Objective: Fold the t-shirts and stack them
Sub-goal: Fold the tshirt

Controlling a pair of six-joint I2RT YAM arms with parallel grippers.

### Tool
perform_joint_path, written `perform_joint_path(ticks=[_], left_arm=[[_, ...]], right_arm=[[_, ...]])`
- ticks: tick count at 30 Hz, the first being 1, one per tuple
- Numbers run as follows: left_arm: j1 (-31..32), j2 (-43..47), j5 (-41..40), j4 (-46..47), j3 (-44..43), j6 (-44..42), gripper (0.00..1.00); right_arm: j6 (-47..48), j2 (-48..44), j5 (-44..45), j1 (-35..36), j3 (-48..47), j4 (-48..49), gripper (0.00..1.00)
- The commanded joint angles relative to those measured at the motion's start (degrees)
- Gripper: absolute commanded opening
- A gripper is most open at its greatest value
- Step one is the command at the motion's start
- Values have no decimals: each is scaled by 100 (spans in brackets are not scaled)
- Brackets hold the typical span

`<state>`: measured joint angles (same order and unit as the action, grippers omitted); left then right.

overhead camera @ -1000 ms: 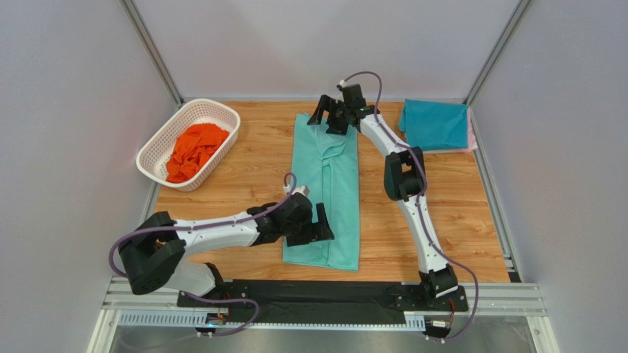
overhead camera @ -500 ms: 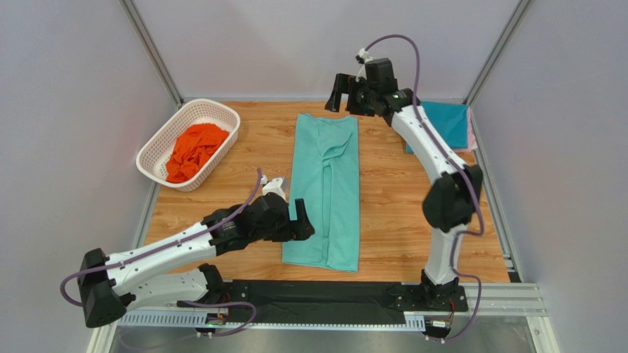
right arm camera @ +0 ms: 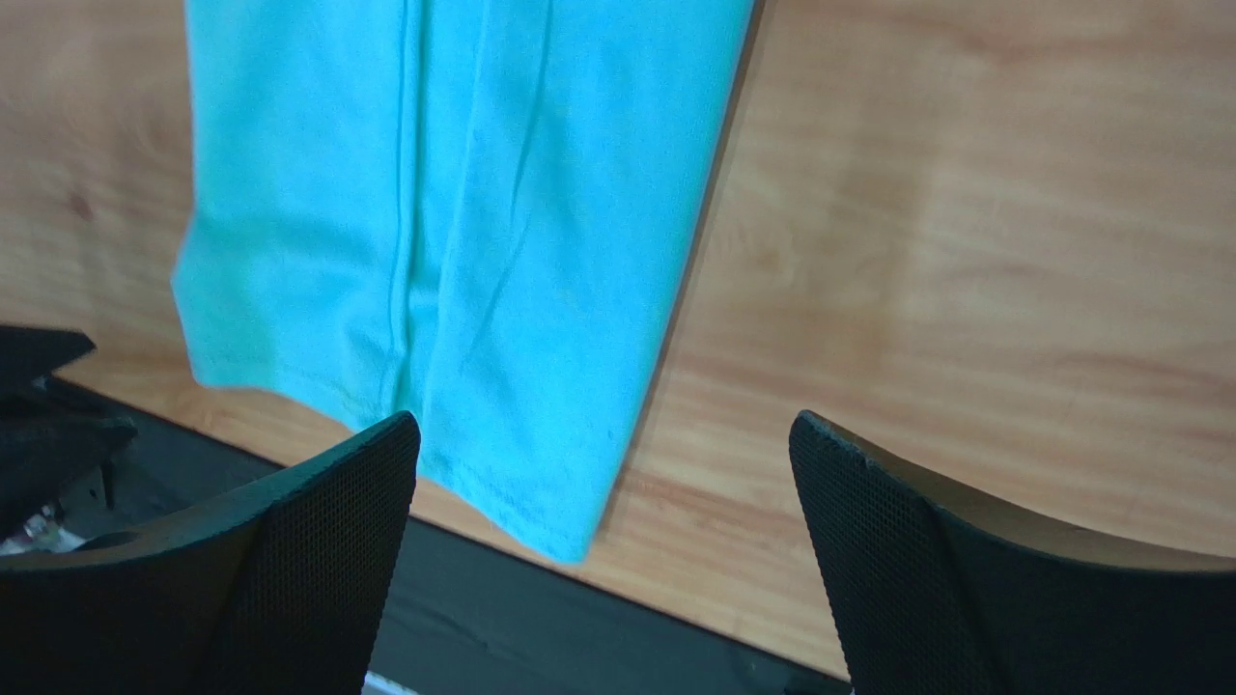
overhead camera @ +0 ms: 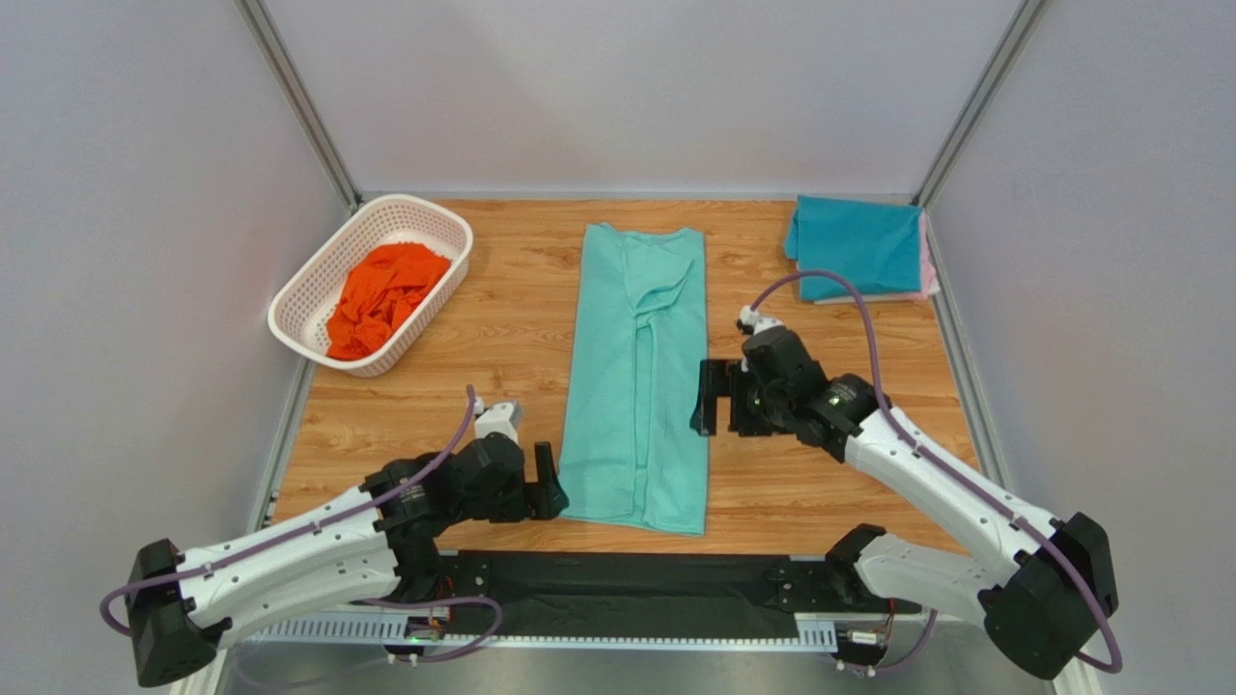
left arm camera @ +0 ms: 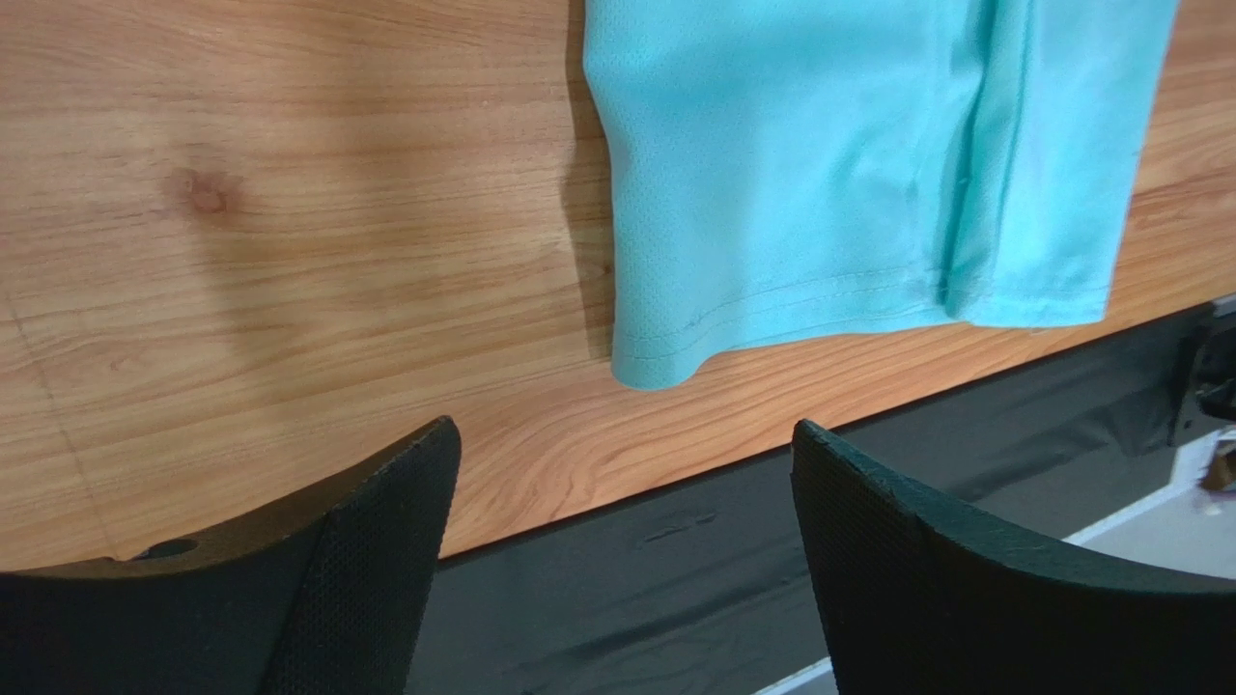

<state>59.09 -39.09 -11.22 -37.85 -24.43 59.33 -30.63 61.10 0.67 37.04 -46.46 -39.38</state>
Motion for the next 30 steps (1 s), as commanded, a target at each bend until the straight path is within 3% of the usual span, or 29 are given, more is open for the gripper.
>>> perform_joint_path(ticks=[1, 2, 8, 21, 30], left_arm=[[-90, -334, 375, 638, 87, -1, 89], [-117, -423, 419, 716, 113, 0, 81], [-310, -959, 999, 1384, 289, 0, 60], [-416, -1592, 1061, 2123, 650, 386, 36], [-495, -1567, 1078, 2001, 658, 386, 2]], right_arm=[[-689, -519, 241, 539, 329, -175, 100], [-846, -642, 258, 628, 513, -193, 100], [-1182, -731, 355, 858, 936, -185, 100], [-1024, -266, 250, 1358, 1174, 61, 98], [-918, 332, 215, 2069, 1200, 272, 91]])
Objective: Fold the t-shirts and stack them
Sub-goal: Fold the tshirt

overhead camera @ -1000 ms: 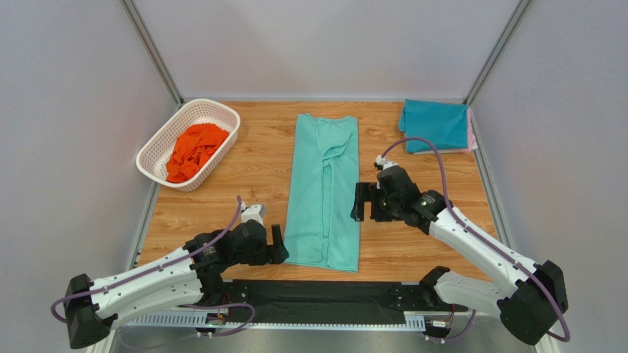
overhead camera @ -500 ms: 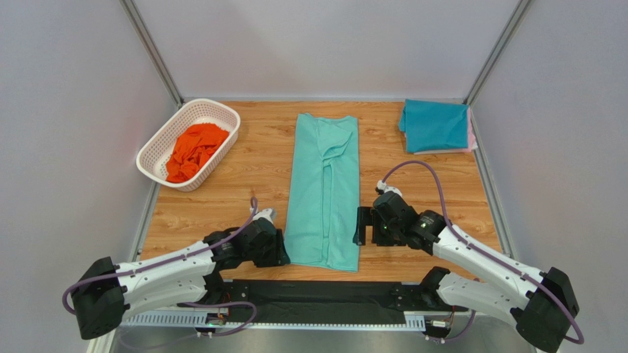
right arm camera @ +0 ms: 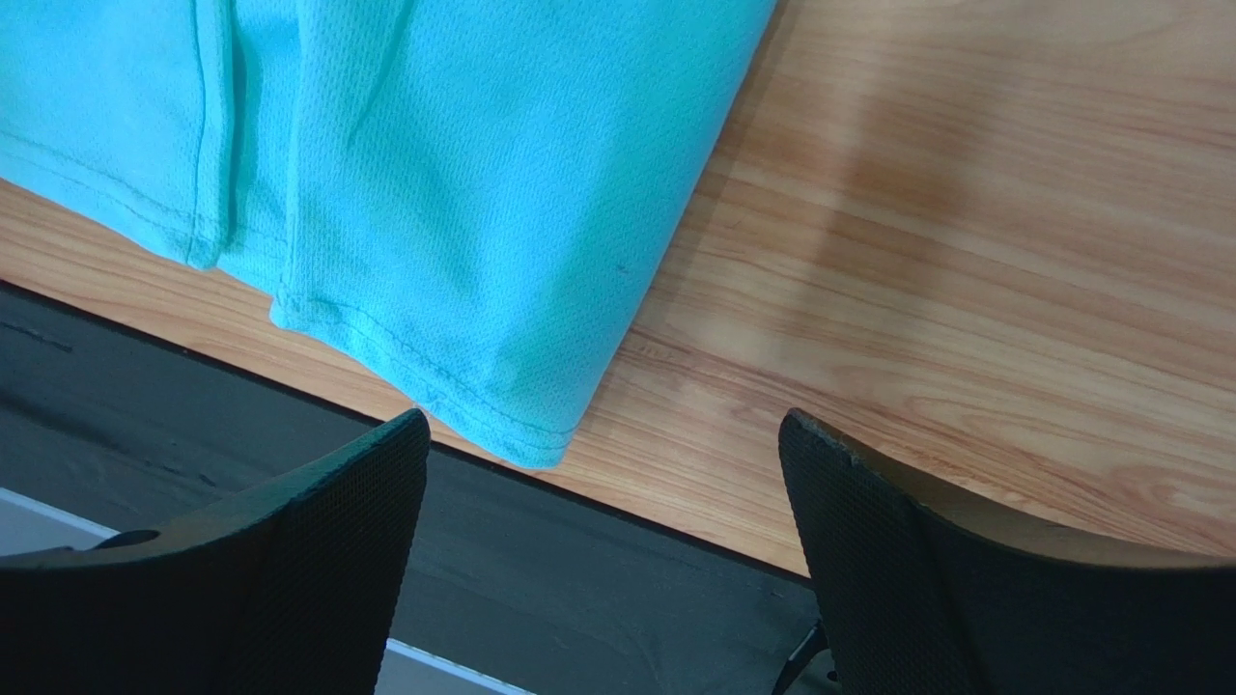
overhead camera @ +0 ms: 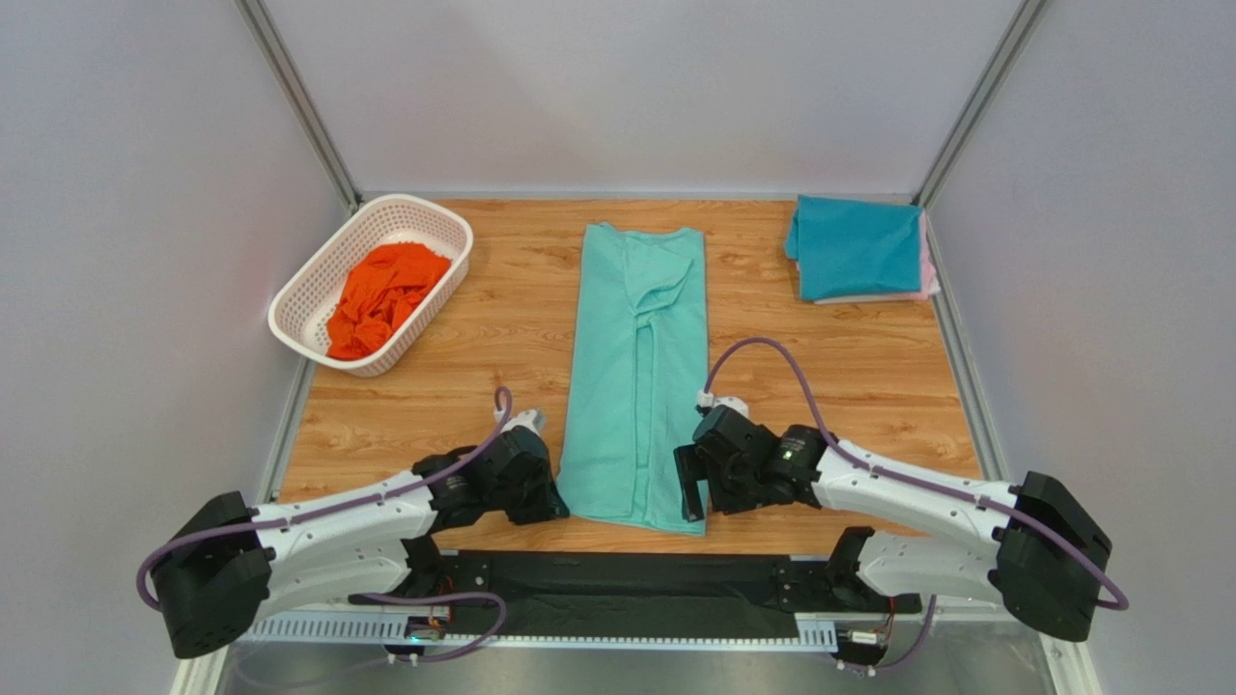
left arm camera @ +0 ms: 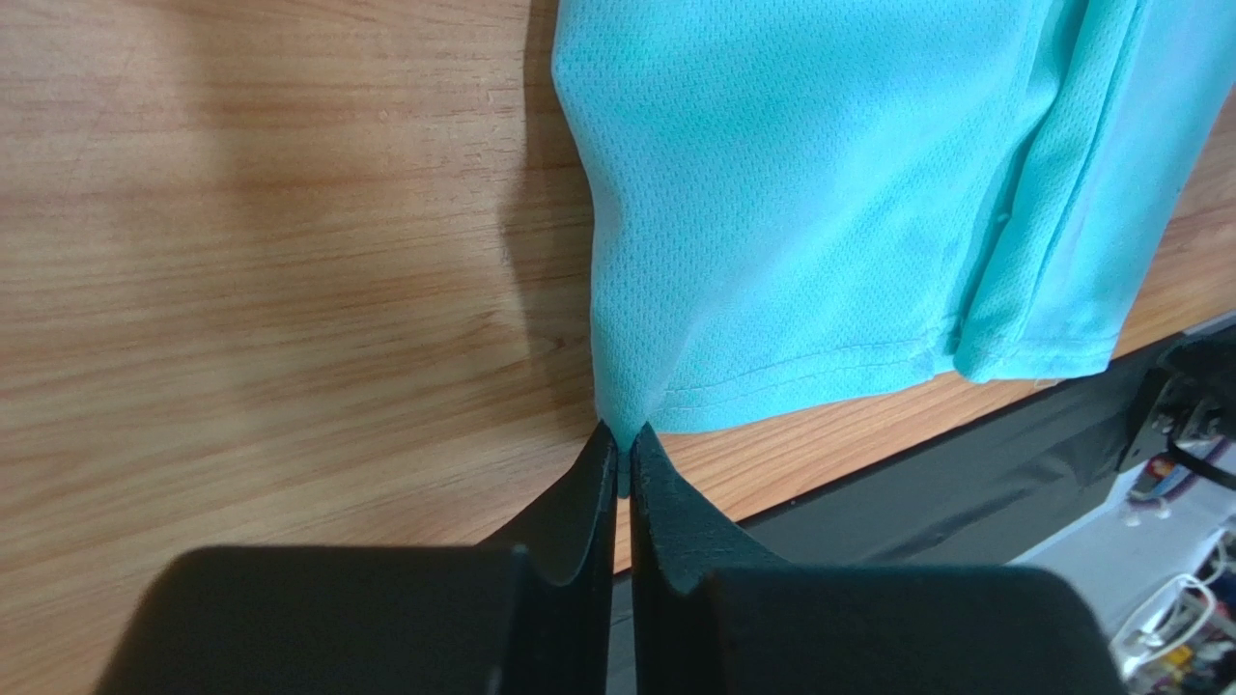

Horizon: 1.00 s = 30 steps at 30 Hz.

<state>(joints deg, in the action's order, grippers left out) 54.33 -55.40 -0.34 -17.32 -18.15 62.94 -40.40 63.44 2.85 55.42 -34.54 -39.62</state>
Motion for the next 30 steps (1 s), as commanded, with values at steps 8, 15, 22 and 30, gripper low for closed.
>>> perform_joint_path(ticks=[8, 15, 22, 30], left_arm=[[-18, 292, 254, -78, 171, 175, 0], [-18, 310, 297, -78, 286, 316, 0], [-18, 486, 464, -279, 330, 412, 0], [104, 1311, 693, -579, 506, 571, 0]], right_arm=[[-134, 335, -197, 680, 158, 595, 78], [-293, 581, -487, 760, 317, 911, 54], [-416, 723, -400, 865, 369, 982, 3], [-706, 125, -382, 1261, 414, 780, 0]])
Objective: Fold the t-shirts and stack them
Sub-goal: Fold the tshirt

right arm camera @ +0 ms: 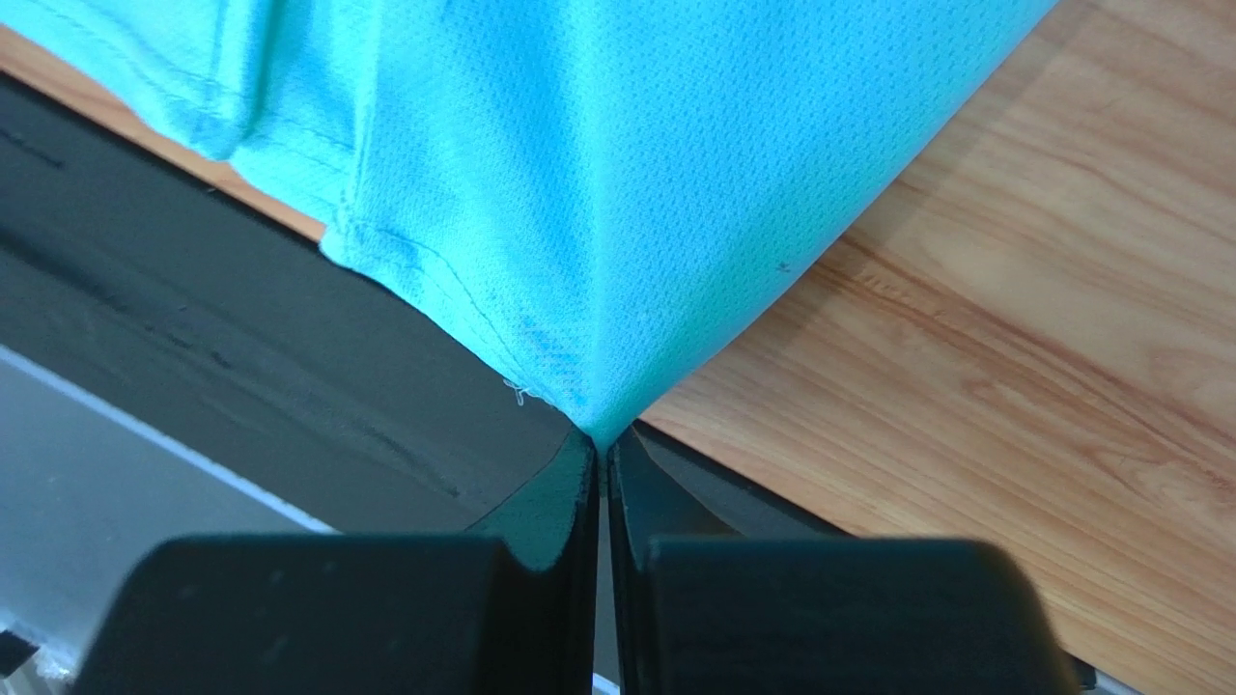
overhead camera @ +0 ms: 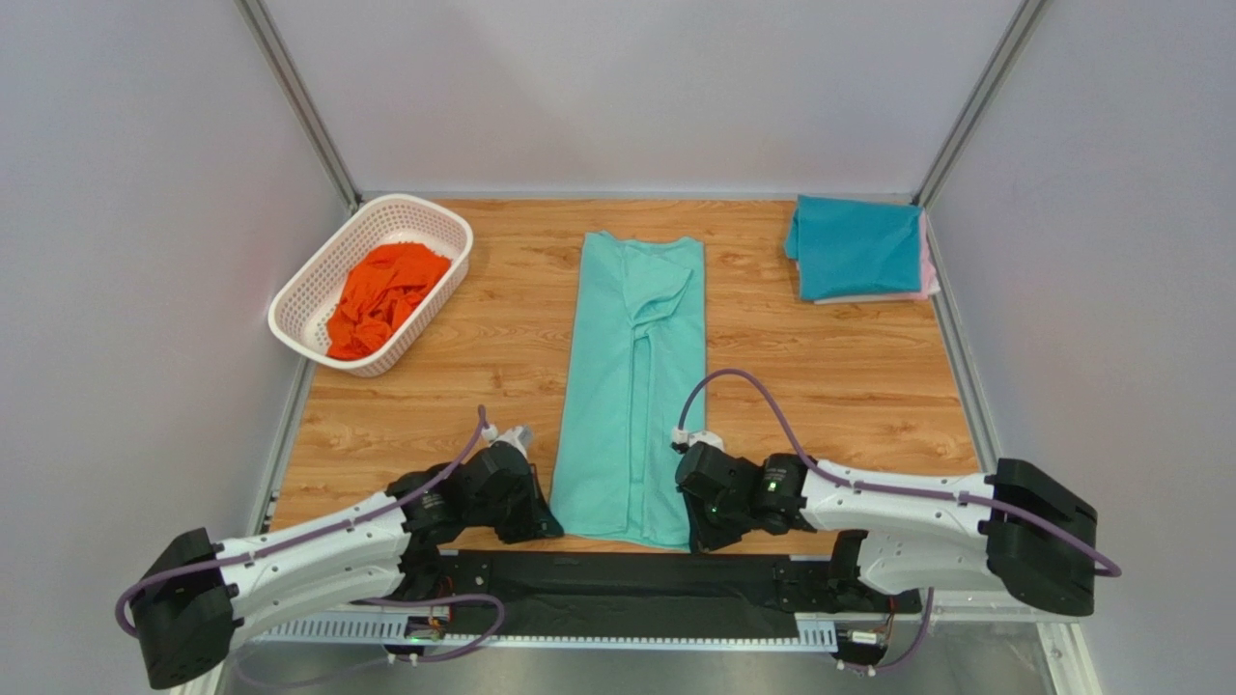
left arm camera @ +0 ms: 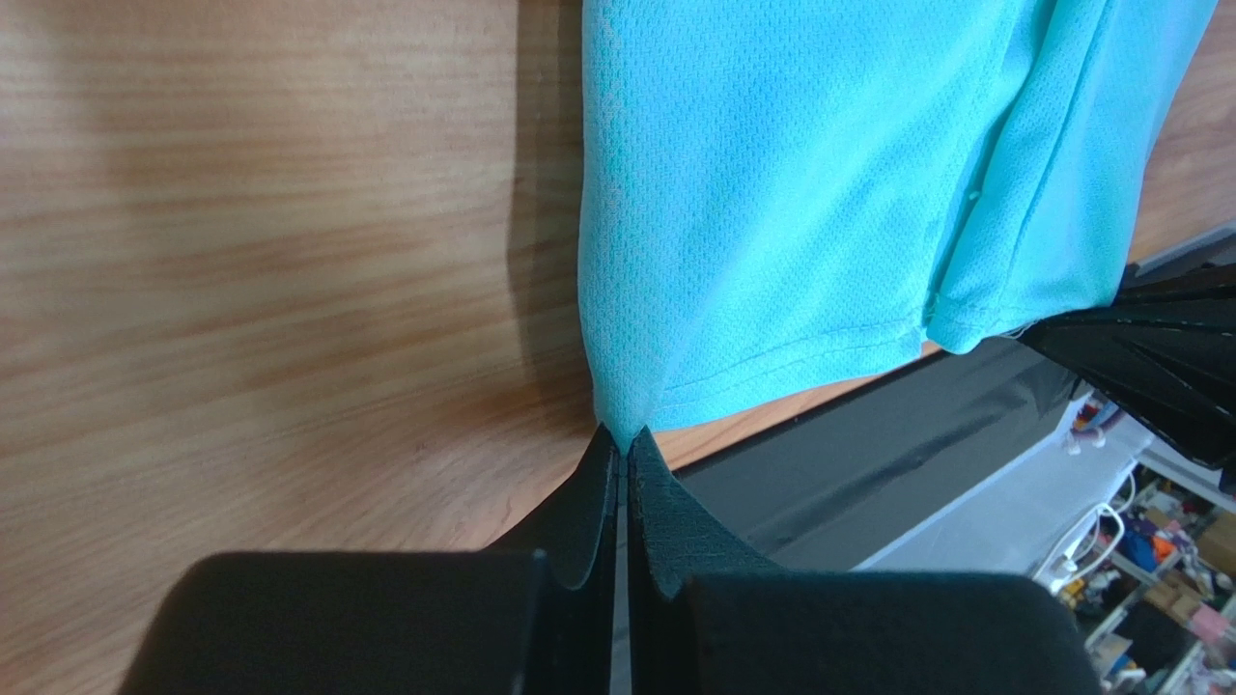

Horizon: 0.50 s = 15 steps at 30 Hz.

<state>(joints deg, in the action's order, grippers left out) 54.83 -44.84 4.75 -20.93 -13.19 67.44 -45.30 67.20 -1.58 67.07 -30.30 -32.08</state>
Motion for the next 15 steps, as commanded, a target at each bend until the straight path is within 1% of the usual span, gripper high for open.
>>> perform_joint_path(ticks=[1, 4, 7, 10, 12, 13, 15], left_arm=[[63, 335, 192, -288, -8, 94, 0], [63, 572, 123, -333, -148, 15, 0], [63, 582, -96, -412, -473, -152, 0], [54, 372, -386, -456, -920, -372, 0], [28, 248, -467, -543, -1115, -503, 0], [11, 126, -693, -544, -1298, -573, 0], [-94, 28, -783, -526, -1475, -775, 0]], right_arm=[[-216, -277, 123, 96, -19, -9, 0], [-146, -348, 228, 96, -212, -167, 0], [-128, -400, 737, 96, -536, -482, 0], [20, -453, 1212, 26, -792, -589, 0], [143, -462, 1204, -167, -924, -607, 0], [327, -453, 1248, -263, -1073, -598, 0], [573, -427, 1344, -343, -1231, -589, 0]])
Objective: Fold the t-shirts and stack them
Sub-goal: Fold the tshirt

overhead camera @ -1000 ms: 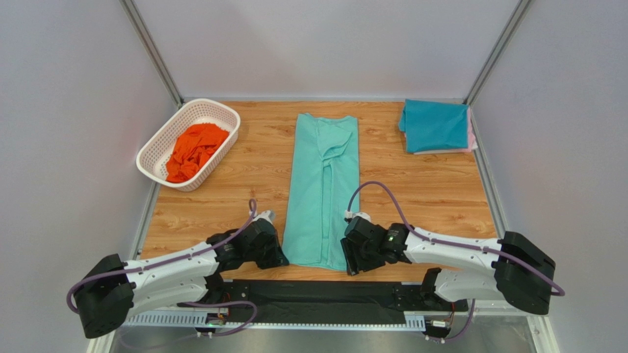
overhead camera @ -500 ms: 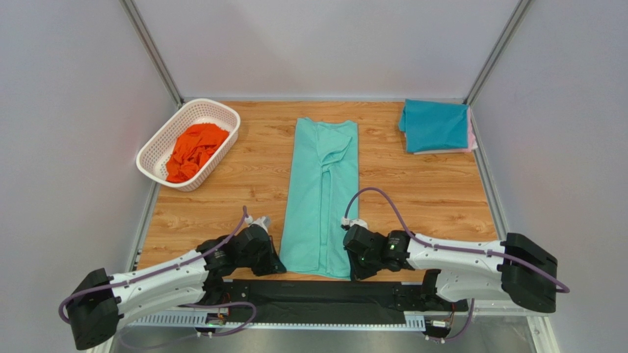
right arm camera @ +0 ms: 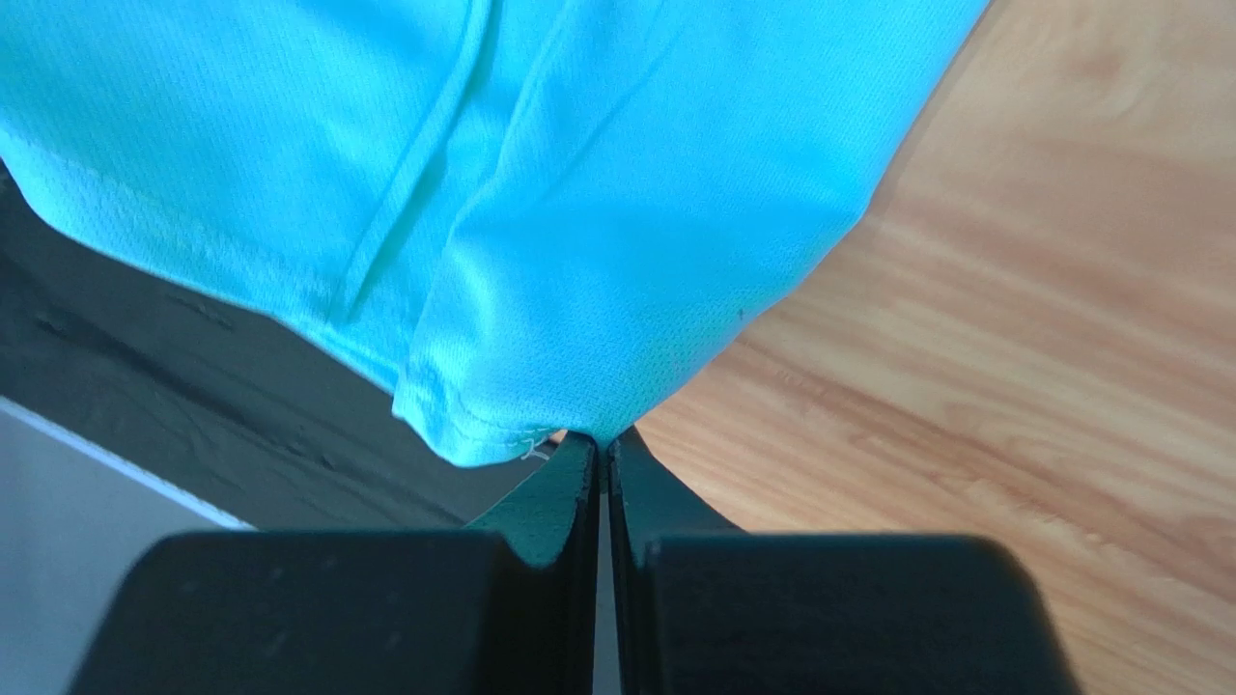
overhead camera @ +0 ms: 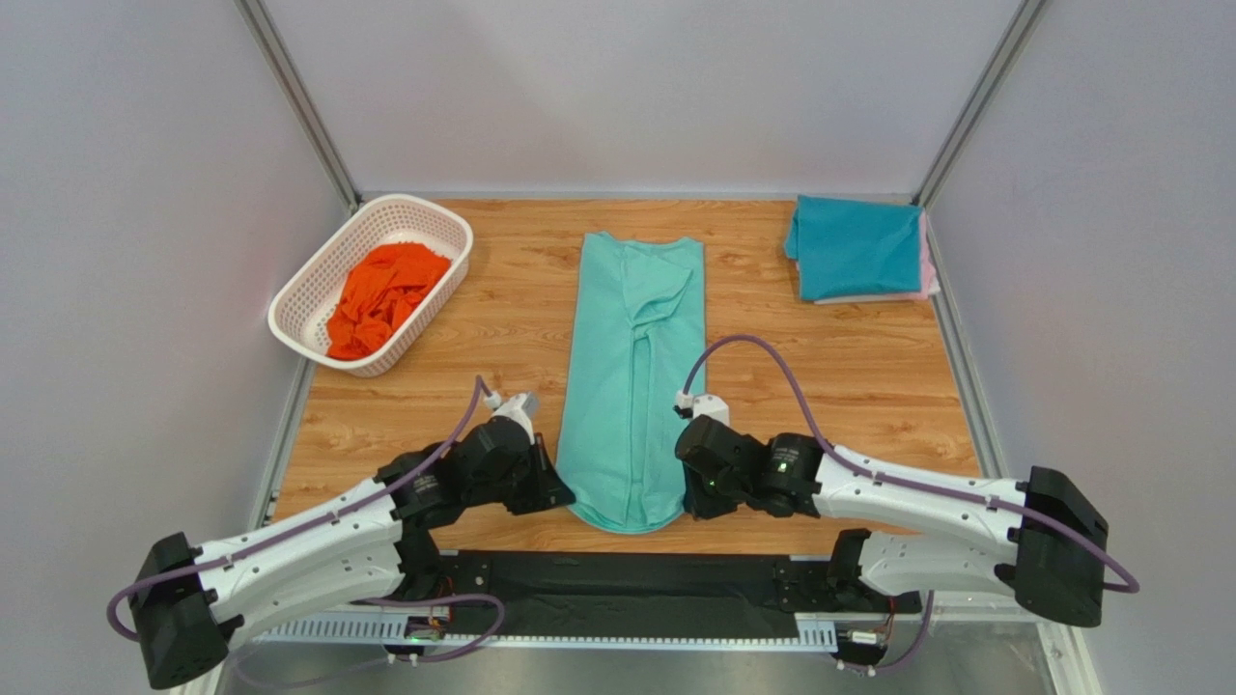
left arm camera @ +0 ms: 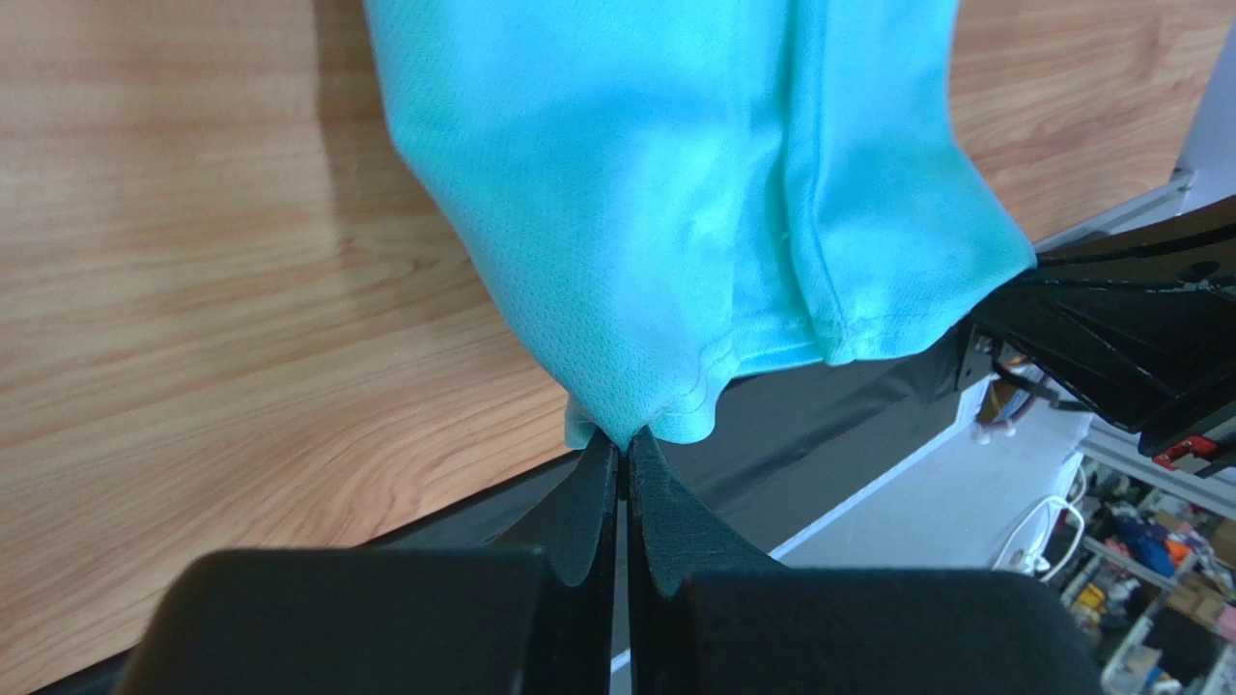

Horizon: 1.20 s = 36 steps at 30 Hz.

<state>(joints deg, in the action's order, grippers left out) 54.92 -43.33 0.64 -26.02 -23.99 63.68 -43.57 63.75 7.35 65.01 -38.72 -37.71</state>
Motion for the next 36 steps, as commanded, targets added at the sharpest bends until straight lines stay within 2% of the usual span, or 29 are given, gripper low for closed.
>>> perform_joint_path(ticks=[1, 10, 17, 26, 36], left_arm=[[-139, -236, -442, -8, -553, -470, 0], [-833, -1263, -346, -52, -1809, -1374, 0], [-1483, -2223, 85, 18, -2637, -1964, 0], [-2265, -3321, 823, 387, -3358, -2334, 0], [-2784, -4490, 1385, 510, -4253, -2633, 0]], right_arm=[[533, -47, 634, -182, -495, -25, 0], [1404, 498, 724, -1191, -1498, 264, 0], [1825, 902, 214, -1948, -1858, 510, 0], [2274, 1579, -155, -2713, -2508, 669, 0], [2564, 2440, -480, -3346, -3141, 739, 0]])
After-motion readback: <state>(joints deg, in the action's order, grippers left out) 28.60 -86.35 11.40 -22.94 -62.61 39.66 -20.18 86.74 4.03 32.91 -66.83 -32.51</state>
